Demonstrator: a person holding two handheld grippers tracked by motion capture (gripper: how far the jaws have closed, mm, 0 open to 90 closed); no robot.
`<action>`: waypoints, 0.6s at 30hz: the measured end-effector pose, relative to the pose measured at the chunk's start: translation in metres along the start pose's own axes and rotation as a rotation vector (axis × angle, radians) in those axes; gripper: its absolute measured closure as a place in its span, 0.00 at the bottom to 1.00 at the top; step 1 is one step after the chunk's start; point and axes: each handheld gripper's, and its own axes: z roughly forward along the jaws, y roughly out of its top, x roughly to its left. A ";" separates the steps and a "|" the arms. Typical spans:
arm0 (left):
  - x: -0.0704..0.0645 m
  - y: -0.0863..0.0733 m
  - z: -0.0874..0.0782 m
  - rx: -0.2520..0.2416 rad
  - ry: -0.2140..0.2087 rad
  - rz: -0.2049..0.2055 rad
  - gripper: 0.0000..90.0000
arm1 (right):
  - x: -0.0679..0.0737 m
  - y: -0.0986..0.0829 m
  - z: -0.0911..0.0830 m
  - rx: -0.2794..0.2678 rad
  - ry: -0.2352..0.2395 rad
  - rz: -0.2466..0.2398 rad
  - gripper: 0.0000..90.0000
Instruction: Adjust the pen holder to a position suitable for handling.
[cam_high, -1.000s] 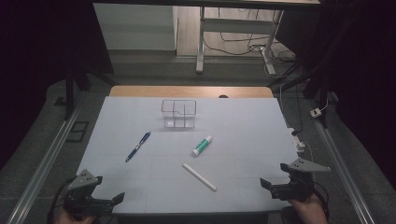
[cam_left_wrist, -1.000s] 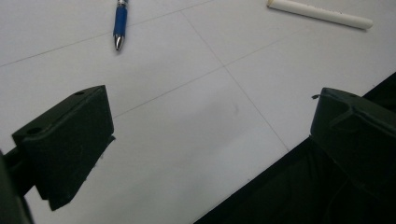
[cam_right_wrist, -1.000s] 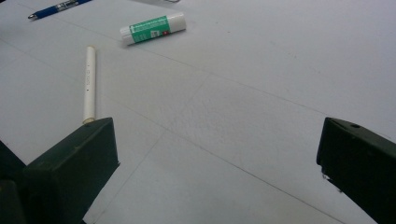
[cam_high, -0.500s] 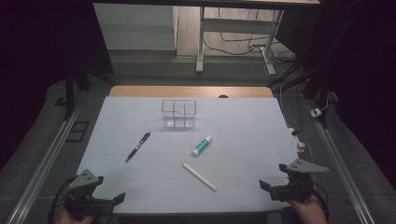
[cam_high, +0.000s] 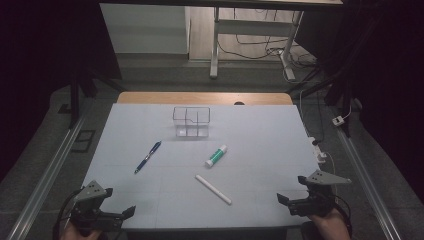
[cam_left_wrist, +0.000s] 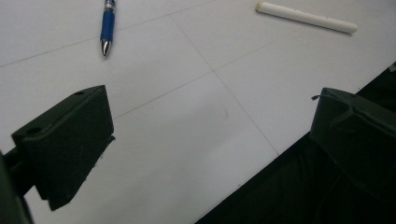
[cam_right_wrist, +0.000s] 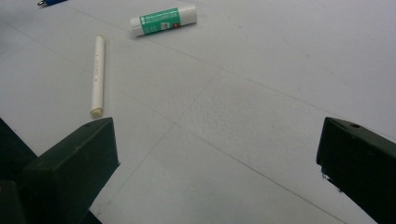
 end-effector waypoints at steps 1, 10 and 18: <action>-0.001 0.000 0.000 -0.004 0.002 0.007 0.00 | 0.000 0.000 0.000 -0.001 0.000 -0.001 0.00; -0.006 0.003 0.001 -0.028 0.002 0.024 0.00 | 0.002 0.002 0.000 -0.009 -0.013 -0.013 0.00; -0.005 0.006 0.003 -0.040 0.028 0.018 0.00 | 0.005 0.004 0.002 -0.005 -0.009 -0.029 0.00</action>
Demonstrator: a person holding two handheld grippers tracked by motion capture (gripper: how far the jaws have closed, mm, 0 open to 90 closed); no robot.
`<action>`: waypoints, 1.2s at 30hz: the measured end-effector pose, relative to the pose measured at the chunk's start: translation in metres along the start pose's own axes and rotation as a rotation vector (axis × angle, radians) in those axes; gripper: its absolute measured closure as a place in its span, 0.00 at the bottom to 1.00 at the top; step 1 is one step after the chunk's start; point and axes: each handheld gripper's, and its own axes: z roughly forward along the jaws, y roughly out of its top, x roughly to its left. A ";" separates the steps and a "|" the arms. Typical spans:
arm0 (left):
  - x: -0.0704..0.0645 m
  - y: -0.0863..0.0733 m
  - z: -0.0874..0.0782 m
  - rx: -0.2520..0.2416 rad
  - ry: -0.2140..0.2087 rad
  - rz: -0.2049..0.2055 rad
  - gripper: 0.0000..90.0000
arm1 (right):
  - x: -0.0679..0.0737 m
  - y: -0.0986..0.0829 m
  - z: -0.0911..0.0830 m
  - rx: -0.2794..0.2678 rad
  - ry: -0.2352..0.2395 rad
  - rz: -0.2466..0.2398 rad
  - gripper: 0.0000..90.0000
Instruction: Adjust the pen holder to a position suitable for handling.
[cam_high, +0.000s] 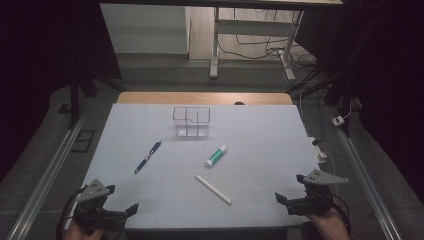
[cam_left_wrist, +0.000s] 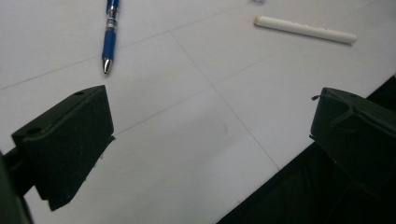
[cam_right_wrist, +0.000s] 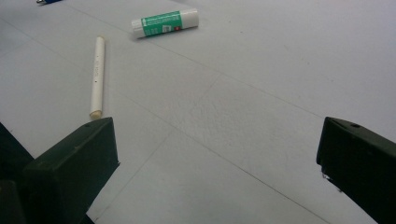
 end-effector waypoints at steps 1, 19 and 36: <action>0.000 0.000 0.000 -0.001 0.003 -0.002 0.00 | 0.000 0.000 0.000 0.001 0.002 -0.002 0.00; -0.003 0.017 0.012 -0.020 0.001 0.035 0.00 | 0.008 0.009 0.006 -0.003 0.020 -0.052 0.00; 0.002 0.037 0.031 -0.064 -0.037 0.117 0.00 | 0.017 0.020 0.019 -0.034 0.081 -0.107 0.00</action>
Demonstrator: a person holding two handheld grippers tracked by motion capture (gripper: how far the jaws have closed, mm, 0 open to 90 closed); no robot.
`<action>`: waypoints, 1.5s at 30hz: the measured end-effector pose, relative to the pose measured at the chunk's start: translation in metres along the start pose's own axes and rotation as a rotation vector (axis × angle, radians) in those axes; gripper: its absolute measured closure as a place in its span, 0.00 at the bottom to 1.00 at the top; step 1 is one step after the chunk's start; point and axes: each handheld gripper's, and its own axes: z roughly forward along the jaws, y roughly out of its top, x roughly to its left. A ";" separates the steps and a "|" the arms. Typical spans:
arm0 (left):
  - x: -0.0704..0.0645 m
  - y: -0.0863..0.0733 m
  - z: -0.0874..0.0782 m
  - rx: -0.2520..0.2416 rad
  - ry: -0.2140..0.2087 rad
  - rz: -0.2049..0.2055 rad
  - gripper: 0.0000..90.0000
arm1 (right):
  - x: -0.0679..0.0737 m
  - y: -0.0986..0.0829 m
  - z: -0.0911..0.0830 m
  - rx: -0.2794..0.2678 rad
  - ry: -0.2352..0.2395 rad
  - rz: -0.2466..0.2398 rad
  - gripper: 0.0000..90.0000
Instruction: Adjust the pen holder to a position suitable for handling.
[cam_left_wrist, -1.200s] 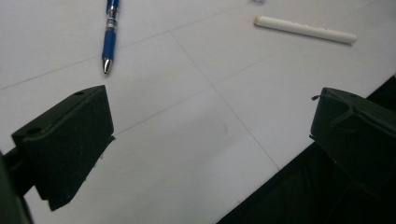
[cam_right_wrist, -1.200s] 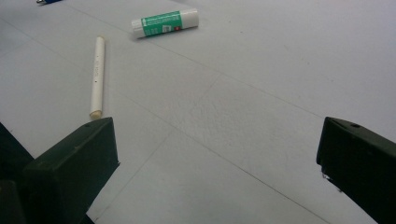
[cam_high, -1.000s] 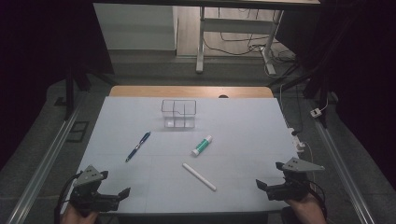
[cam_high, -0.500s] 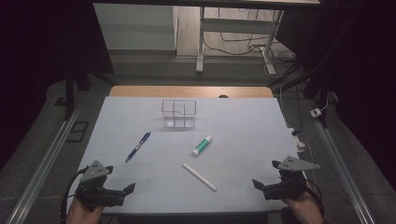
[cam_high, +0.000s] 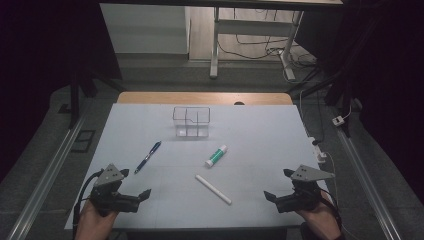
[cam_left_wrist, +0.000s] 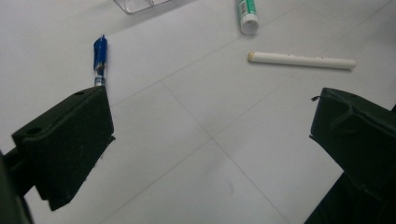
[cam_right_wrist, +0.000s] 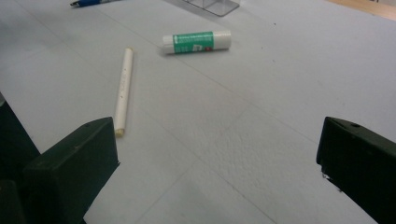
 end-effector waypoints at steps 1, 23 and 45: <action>0.001 0.001 0.002 -0.002 -0.002 0.000 0.00 | 0.001 0.003 0.003 0.001 0.000 -0.006 0.00; 0.016 0.027 0.039 0.025 -0.065 0.021 0.00 | -0.002 0.028 0.039 -0.015 0.076 0.007 0.00; 0.038 0.060 0.069 0.017 -0.058 0.002 0.00 | -0.006 0.052 0.078 0.017 0.126 0.002 0.00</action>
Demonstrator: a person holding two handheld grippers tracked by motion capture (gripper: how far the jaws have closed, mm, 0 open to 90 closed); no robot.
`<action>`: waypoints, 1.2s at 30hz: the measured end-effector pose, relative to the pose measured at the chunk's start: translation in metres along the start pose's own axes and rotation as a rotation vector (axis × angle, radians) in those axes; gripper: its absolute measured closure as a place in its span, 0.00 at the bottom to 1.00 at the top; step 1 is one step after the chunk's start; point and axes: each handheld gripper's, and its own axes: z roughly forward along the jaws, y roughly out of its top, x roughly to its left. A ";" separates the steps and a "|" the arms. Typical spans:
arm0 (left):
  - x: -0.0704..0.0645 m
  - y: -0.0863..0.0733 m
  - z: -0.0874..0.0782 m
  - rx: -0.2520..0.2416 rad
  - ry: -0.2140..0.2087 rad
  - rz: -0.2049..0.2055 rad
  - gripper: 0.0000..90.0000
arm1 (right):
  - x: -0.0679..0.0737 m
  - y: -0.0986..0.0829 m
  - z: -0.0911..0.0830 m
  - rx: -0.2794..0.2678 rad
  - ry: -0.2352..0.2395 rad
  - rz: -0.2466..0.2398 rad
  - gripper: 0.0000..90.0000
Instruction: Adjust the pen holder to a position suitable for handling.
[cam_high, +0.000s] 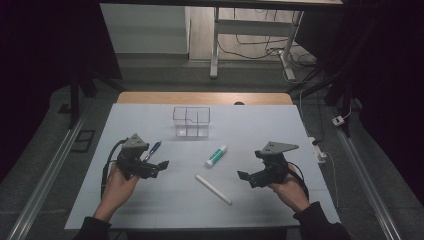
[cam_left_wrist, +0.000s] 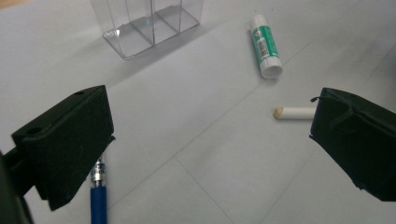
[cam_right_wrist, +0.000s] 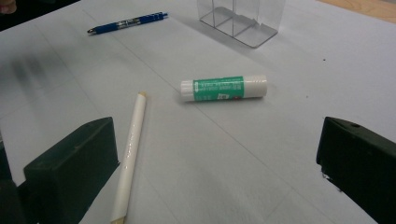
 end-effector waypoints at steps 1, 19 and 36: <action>0.001 0.001 0.001 0.001 -0.001 -0.004 0.00 | -0.001 0.001 0.002 -0.002 0.000 -0.001 0.00; 0.023 0.023 0.027 0.002 0.032 -0.028 0.00 | -0.015 0.018 0.036 0.020 -0.054 0.035 0.00; 0.038 0.038 0.051 0.029 0.047 0.032 0.00 | -0.026 0.037 0.069 0.053 -0.050 0.056 0.00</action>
